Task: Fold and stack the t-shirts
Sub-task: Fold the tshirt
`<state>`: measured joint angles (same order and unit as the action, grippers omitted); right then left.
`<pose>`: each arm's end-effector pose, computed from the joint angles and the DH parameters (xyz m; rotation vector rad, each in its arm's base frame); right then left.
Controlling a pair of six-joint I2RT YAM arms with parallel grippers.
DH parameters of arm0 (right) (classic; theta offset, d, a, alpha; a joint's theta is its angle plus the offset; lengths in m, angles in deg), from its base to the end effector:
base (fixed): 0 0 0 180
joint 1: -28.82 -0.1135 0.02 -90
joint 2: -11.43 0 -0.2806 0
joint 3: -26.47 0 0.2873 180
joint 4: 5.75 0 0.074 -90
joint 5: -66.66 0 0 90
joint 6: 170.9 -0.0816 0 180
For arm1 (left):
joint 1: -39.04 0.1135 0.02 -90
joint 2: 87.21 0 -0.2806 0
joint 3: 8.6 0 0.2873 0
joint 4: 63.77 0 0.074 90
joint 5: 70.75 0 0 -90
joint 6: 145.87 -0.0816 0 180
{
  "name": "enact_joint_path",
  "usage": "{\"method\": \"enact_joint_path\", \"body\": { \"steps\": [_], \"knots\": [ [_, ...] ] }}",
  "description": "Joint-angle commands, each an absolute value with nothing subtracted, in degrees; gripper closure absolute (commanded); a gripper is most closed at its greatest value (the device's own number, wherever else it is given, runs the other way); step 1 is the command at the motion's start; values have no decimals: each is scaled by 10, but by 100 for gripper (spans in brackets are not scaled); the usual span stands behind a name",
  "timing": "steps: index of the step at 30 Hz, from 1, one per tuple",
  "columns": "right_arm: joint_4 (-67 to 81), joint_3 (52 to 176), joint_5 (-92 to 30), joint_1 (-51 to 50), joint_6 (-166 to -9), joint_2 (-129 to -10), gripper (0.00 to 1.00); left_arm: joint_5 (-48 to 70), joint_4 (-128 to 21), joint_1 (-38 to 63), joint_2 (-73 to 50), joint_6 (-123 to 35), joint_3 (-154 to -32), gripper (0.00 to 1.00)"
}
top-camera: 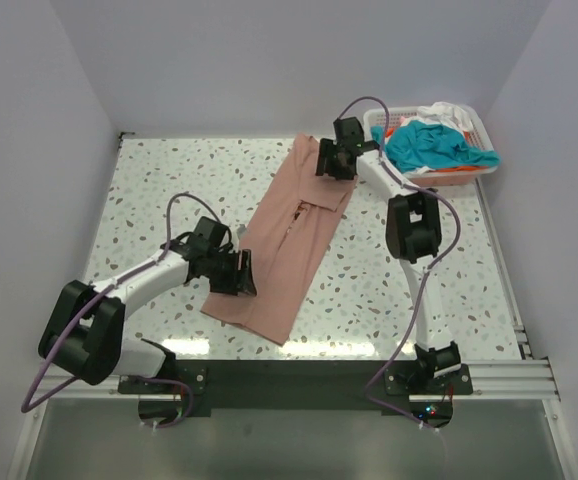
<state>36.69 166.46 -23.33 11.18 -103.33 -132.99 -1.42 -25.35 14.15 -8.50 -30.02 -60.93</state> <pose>0.6109 0.1942 0.1410 0.1010 2.4123 0.3267 0.2477 -0.1467 0.1250 0.0909 2.8081 -0.7314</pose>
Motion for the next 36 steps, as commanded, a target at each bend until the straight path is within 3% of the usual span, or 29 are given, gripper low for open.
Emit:
{"method": "enact_joint_path", "body": {
  "steps": [1,5,9,17,36],
  "knots": [
    [352,1637,-254,105,-1012,-1231,35,53,-209,139,-117,-286,-649,37],
    [354,1541,-255,92,-1015,-1148,35,95,-209,140,-120,-279,-648,37],
    [345,1442,-272,76,-1025,-1079,36,60,-247,139,-120,-277,-644,37],
    [338,1338,-287,43,-1039,-1042,36,33,-278,129,-115,-285,-628,38],
    [366,1392,-265,42,-1022,-1150,36,72,-298,10,-74,-226,-588,38]
  ]
}}
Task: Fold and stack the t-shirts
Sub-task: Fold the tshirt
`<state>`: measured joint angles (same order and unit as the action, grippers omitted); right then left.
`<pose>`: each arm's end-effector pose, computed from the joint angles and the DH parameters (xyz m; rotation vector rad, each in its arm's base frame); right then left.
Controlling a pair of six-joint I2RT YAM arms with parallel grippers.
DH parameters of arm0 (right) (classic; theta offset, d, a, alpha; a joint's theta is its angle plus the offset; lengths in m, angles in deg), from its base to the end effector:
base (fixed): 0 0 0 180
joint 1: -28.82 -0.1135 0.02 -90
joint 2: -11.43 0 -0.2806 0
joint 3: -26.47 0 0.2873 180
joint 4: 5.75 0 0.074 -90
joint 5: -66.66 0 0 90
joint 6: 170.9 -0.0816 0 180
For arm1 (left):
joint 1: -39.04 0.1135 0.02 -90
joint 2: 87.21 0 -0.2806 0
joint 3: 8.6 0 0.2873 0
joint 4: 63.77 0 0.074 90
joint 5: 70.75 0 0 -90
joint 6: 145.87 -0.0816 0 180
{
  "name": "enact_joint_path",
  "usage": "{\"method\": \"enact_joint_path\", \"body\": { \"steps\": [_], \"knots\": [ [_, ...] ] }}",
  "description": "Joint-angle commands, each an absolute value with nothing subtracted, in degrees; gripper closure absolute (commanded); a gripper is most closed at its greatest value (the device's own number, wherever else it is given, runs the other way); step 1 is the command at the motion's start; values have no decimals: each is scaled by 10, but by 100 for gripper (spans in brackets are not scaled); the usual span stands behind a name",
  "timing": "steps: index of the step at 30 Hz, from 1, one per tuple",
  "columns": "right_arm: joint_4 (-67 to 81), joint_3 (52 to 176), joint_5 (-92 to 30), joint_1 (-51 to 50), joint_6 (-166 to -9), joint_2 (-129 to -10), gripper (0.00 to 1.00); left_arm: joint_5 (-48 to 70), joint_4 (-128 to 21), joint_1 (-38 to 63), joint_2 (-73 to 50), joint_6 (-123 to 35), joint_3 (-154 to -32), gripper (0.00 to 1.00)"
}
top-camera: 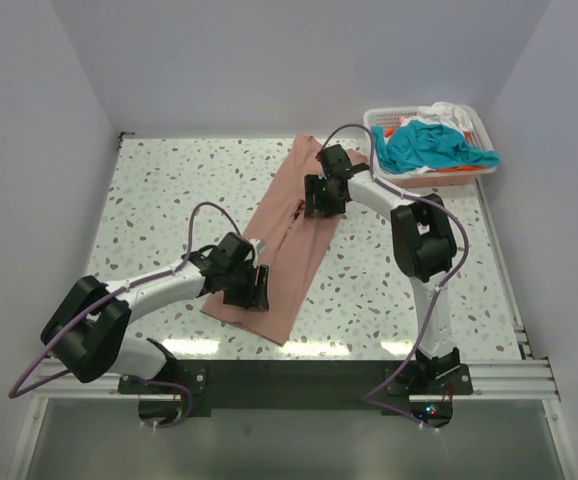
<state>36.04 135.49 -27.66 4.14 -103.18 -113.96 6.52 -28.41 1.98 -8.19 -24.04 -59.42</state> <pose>0.4882 0.2311 0.1293 -0.0835 2.6330 0.3905 0.2191 -0.1880 0.1157 0.2023 2.8106 -0.6334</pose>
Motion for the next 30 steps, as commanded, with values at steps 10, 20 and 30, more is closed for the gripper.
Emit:
{"method": "enact_joint_path", "body": {
  "steps": [10,20,30],
  "knots": [
    [383,1436,-253,43,-1011,-1195,36,4,-335,-34,2,-230,-612,38],
    [417,1498,-246,46,-973,-1237,36,-35,-377,-98,103,-220,-684,37],
    [408,1465,-265,47,-942,-1118,35,56,-323,-108,72,-228,-779,35]
  ]
}}
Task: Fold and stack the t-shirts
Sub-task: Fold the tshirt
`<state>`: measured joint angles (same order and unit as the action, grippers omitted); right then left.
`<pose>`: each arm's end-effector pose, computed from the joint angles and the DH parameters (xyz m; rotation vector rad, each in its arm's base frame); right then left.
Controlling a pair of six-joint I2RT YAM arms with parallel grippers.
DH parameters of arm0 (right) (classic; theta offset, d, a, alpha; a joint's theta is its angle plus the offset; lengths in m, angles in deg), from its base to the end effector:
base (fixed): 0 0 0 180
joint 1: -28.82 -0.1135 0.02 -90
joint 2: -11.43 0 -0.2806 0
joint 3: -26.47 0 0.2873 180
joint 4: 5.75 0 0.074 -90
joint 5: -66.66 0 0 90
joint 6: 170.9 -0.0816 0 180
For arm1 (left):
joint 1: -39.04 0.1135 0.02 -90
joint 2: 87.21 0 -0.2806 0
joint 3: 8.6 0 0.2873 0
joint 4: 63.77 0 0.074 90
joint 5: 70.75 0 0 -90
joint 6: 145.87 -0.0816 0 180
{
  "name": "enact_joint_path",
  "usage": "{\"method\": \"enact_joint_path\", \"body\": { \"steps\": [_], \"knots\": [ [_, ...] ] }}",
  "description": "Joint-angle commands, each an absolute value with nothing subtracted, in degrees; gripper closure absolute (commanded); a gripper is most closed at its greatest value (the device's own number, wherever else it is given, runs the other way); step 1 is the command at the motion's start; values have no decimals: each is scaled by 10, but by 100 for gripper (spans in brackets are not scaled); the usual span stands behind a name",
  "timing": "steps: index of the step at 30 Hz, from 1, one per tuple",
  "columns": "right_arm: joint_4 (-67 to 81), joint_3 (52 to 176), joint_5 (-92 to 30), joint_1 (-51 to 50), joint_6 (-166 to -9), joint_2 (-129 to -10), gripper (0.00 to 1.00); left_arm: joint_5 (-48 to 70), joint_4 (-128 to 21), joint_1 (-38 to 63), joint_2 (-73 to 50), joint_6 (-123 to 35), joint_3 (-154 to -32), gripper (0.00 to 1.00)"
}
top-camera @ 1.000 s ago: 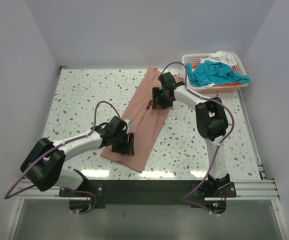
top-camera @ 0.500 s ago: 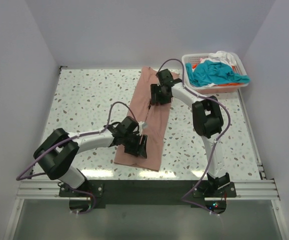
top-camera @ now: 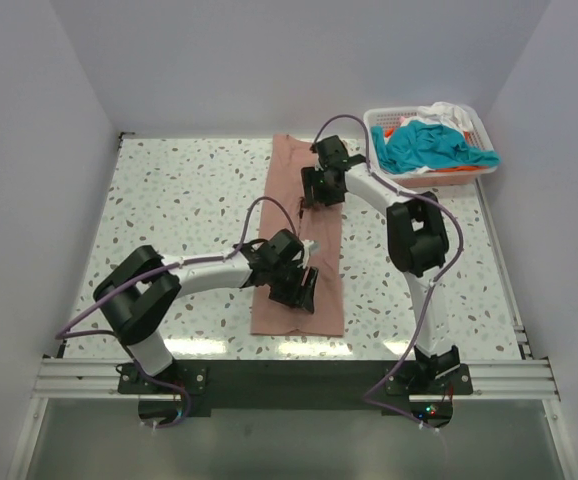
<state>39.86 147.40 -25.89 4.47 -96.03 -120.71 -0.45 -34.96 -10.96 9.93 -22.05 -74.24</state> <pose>0.5225 0.2405 0.1356 -0.2256 2.5836 0.3153 0.2197 -0.3046 0.1108 0.5315 2.8061 -0.8737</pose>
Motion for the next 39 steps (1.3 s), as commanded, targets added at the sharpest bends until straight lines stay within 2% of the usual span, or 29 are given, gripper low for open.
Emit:
{"method": "enact_joint_path", "body": {
  "steps": [1,6,13,19,28,39],
  "knots": [
    [408,1443,-266,47,-942,-1098,35,63,-319,-108,62,-228,-784,35],
    [423,1342,-289,46,-966,-963,35,115,-289,-104,-4,-226,-778,32],
    [465,1077,-324,18,-997,-787,36,127,-215,-61,-74,-220,-707,32],
    [502,922,-351,-43,-1051,-668,37,110,-174,-34,-112,-225,-661,34],
    [497,840,-395,-76,-1064,-641,43,80,-185,-23,-121,-223,-618,36],
    [418,783,-429,-121,-1107,-649,47,82,-181,-22,-119,-224,-595,36]
  ]
}}
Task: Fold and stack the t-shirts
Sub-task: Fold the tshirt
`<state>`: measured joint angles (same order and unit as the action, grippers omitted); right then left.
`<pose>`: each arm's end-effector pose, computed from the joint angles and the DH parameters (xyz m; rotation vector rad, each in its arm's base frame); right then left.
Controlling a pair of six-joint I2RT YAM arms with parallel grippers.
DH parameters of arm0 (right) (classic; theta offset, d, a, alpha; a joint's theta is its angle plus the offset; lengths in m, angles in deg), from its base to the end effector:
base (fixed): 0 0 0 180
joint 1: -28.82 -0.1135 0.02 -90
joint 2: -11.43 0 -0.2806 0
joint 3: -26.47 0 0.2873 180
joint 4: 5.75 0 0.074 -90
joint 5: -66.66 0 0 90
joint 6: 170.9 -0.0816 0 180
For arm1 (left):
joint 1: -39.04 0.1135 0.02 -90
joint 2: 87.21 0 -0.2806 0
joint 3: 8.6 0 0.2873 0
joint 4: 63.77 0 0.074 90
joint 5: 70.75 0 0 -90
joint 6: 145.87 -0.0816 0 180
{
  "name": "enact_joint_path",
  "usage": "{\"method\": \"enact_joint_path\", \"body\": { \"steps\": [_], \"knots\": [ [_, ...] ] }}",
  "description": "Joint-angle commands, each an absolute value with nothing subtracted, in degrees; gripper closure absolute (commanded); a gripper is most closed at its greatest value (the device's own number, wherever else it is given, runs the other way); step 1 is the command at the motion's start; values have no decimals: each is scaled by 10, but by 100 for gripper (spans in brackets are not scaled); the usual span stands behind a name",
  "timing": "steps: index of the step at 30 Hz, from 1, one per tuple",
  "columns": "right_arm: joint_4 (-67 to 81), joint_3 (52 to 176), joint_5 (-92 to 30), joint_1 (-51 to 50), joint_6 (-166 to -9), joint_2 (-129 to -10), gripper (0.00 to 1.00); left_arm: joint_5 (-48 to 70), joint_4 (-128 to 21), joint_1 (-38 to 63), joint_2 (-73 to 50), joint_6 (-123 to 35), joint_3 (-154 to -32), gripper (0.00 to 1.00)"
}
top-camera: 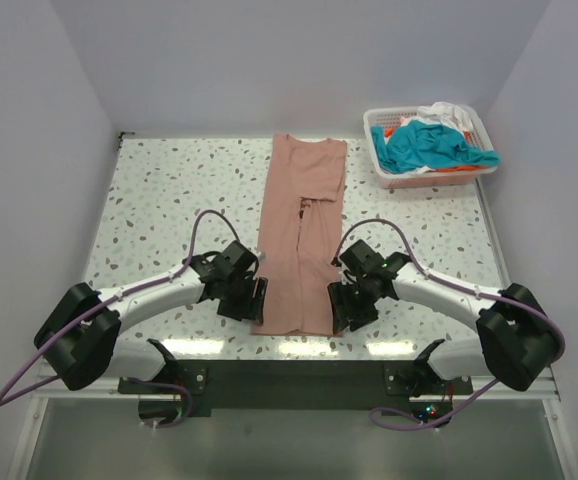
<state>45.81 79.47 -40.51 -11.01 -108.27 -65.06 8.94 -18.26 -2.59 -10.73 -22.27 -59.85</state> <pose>0.1820 0.1832 0.1250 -0.3887 3.0070 0.6013 0.1885 -0.1871 0.1182 0.2508 2.9302 -0.5147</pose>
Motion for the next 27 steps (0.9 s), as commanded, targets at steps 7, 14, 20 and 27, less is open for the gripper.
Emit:
{"method": "enact_joint_path", "body": {
  "steps": [7,14,20,27],
  "knots": [
    [383,754,-391,-129,-1127,-654,48,80,-181,-22,-115,-226,-593,36],
    [349,731,-387,-129,-1141,-661,53,81,-183,-22,-114,-228,-589,36],
    [335,719,-381,-130,-1149,-655,64,80,-186,-22,-114,-230,-590,36],
    [342,721,-385,-130,-1154,-661,89,70,-190,-22,-103,-241,-587,39]
  ]
}}
